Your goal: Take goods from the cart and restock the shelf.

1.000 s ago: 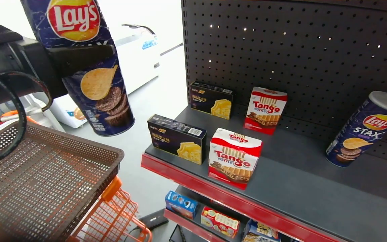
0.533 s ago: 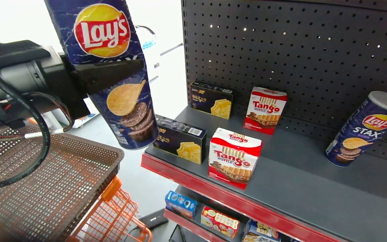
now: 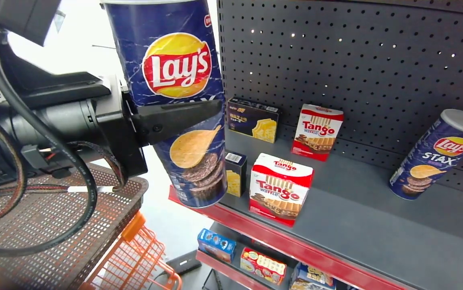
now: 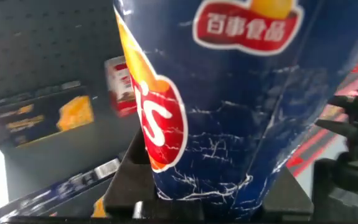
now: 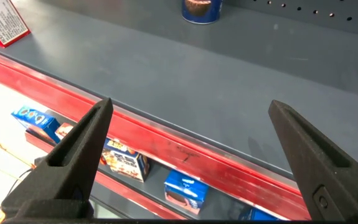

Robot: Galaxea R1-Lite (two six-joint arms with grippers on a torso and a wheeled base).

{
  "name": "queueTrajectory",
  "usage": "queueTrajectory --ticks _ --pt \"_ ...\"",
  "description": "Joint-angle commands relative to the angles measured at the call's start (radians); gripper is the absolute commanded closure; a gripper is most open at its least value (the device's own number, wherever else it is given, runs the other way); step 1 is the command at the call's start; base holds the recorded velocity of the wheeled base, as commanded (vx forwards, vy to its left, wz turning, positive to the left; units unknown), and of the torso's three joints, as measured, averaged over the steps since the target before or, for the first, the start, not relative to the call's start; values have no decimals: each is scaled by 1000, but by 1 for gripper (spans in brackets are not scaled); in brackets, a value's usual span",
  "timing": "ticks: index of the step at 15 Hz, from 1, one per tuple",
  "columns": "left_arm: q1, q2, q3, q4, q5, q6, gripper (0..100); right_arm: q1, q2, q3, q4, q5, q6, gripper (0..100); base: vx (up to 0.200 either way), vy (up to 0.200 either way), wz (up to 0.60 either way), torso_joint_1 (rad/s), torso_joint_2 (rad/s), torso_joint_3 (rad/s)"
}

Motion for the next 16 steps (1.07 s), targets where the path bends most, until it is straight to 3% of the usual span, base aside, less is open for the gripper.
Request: queueTrajectory --ticks 1,4,14,16 --pt "-16 6 -12 -6 -33 0 100 1 1 0 0 1 0 0 0 0 0 0 0 0" --pt "-26 9 -17 -14 -52 -1 100 1 1 0 0 1 0 0 0 0 0 0 0 0" --pt "-34 20 -35 -20 -75 0 100 1 1 0 0 1 1 0 0 0 -600 3 0 2" --pt "-34 18 -35 -20 -73 0 100 1 1 0 -2 -1 3 0 0 0 0 0 0 0"
